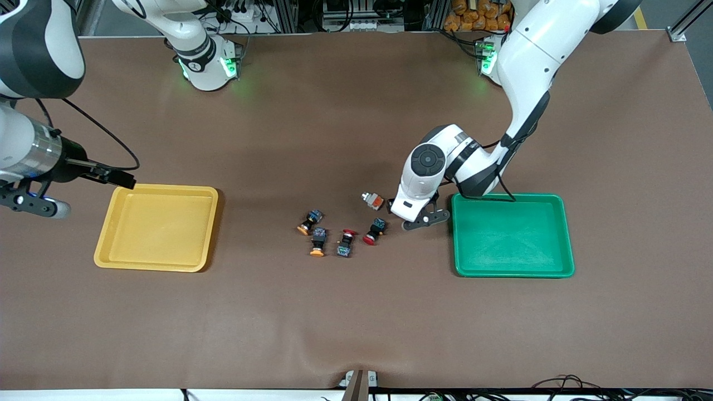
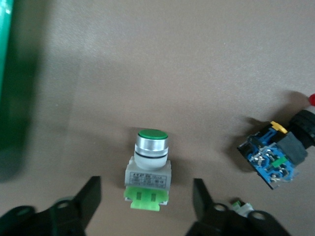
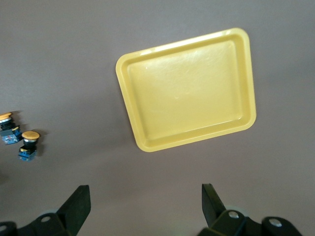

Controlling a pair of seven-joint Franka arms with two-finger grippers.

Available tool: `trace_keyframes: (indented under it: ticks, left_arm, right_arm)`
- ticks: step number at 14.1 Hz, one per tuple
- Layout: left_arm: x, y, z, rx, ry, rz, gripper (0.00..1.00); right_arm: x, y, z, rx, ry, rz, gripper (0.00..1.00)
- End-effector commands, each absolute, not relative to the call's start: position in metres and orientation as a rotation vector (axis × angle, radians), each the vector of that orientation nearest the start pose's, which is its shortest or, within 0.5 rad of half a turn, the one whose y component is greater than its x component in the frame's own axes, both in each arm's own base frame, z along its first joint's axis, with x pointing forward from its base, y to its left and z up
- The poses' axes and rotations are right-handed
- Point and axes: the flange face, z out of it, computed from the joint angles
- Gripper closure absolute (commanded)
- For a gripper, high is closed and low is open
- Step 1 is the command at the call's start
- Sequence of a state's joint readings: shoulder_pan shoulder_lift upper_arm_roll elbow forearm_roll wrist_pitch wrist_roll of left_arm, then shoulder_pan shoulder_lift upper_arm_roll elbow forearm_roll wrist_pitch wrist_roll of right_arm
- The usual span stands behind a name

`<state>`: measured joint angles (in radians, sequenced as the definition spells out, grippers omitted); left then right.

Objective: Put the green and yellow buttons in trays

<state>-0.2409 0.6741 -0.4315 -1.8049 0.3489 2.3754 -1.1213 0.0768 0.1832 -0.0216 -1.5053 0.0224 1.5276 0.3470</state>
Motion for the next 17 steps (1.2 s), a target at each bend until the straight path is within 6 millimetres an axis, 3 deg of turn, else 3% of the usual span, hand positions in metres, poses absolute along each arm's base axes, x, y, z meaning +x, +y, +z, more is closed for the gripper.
trace_keyframes:
  ticks: [1, 4, 6, 8, 11, 13, 15, 17]
  left_arm:
    - [0.523, -0.387, 0.188, -3.107, -0.450, 0.031, 0.48]
    - [0.531, -0.375, 0.197, -3.091, -0.487, 0.021, 1.00]
    - [0.541, -0.360, 0.220, -3.057, -0.488, 0.003, 1.00]
    - [0.558, -0.333, 0.258, -3.029, -0.509, -0.036, 1.00]
    - [0.574, -0.291, 0.302, -3.001, -0.463, -0.044, 1.00]
    - [0.584, -0.262, 0.323, -3.007, -0.438, -0.023, 1.00]
    - [0.596, -0.220, 0.337, -3.023, -0.404, 0.031, 1.00]
    - [0.604, -0.182, 0.339, -3.024, -0.389, 0.082, 1.00]
  right_arm:
    - [0.603, 0.043, 0.533, -3.046, 0.553, 0.305, 0.00]
    - [0.609, 0.059, 0.516, -3.002, 0.668, 0.352, 0.00]
    - [0.611, 0.069, 0.506, -2.996, 0.727, 0.379, 0.00]
    - [0.613, 0.084, 0.495, -2.991, 0.766, 0.395, 0.00]
    - [0.619, 0.119, 0.475, -2.959, 0.892, 0.397, 0.00]
    - [0.624, 0.146, 0.455, -2.945, 0.967, 0.390, 0.00]
    - [0.627, 0.184, 0.429, -2.927, 1.074, 0.368, 0.00]
    - [0.632, 0.217, 0.395, -2.901, 1.167, 0.337, 0.00]
